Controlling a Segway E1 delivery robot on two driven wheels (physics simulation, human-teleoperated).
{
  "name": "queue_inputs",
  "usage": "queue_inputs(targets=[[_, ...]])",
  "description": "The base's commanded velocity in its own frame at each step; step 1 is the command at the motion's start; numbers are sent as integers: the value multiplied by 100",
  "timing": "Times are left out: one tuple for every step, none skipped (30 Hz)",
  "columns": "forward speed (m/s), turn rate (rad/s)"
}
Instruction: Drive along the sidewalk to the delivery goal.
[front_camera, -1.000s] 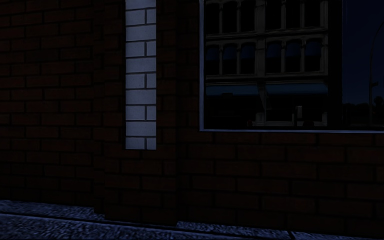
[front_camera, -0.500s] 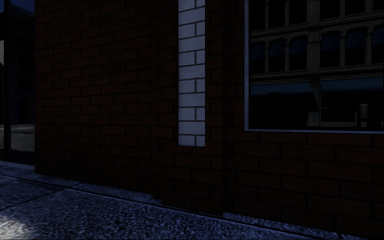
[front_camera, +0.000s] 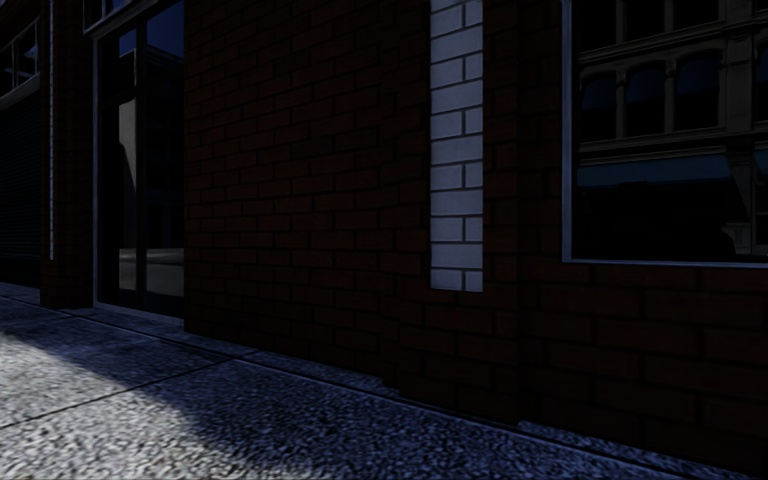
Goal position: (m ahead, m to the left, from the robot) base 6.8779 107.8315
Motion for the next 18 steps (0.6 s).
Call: queue_inputs(targets=[[0,0],[0,0],[0,0],[0,0],[0,0],[0,3],[117,19],[117,19],[200,34],[200,42],[200,51],[200,58],[200,58],[200,63],[200,64],[200,64],[200,64],[200,65]])
